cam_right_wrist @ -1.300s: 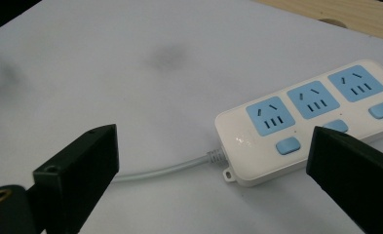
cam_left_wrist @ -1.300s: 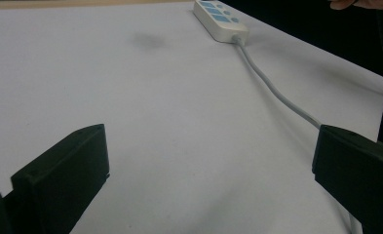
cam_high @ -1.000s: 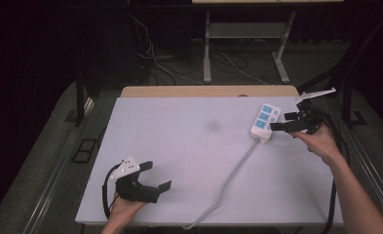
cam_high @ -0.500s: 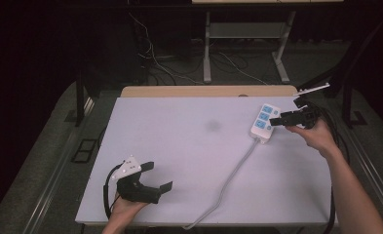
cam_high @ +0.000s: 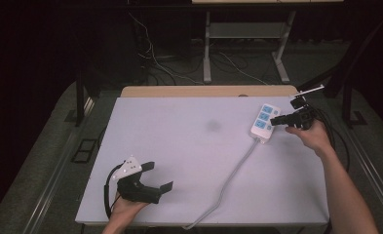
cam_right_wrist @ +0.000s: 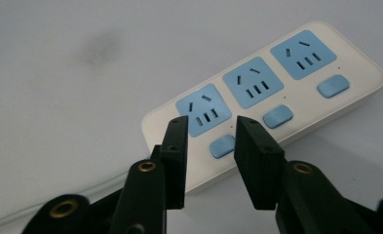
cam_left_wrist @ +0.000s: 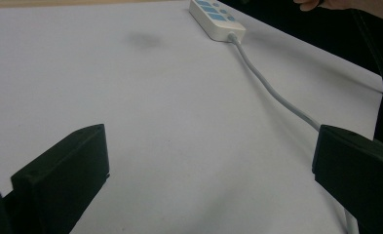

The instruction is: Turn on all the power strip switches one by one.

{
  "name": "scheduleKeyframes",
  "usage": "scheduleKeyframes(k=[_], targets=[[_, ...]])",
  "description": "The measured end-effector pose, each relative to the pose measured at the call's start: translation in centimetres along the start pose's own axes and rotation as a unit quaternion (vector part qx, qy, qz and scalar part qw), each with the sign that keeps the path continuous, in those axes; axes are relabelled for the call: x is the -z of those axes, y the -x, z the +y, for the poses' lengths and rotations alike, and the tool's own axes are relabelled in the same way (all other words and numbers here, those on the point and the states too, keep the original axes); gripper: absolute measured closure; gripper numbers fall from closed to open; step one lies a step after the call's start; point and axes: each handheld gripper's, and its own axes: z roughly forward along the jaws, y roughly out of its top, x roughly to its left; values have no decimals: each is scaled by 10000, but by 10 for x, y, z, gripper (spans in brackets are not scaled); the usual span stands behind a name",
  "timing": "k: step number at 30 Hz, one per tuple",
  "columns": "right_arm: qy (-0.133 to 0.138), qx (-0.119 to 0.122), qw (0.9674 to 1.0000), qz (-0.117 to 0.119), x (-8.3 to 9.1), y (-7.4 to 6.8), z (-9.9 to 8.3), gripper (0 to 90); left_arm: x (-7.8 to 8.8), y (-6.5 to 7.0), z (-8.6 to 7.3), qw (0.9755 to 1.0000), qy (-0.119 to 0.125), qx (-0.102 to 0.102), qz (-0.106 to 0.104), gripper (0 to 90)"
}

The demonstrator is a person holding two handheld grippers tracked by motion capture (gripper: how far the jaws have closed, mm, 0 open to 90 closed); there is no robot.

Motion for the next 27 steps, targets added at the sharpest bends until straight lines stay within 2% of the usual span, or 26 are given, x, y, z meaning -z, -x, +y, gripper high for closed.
scheduleKeyframes(k=[1,2,4,5,6,7,9,27], targets=[[0,0,10000,0,0,0,0,676,0,0,0,10000,0,0,0,0],[13,-46,10000,56,-1,2,0,728,0,0,0,10000,2,3,0,0],[25,-63,9999,74,-2,3,0,752,0,0,0,10000,0,1,1,0],[40,-63,9999,106,-2,4,0,811,0,0,0,10000,1,1,5,0],[40,-63,9999,106,-2,4,0,811,0,0,0,10000,1,1,5,0],[51,-31,9999,126,-3,4,1,867,0,0,0,10000,-2,1,5,0],[53,-21,9999,129,-5,4,1,899,0,0,0,10000,-10,-5,5,0],[-241,15,9997,8,-32,7,-2,900,0,-1,-1,10000,-16,11,18,0]])
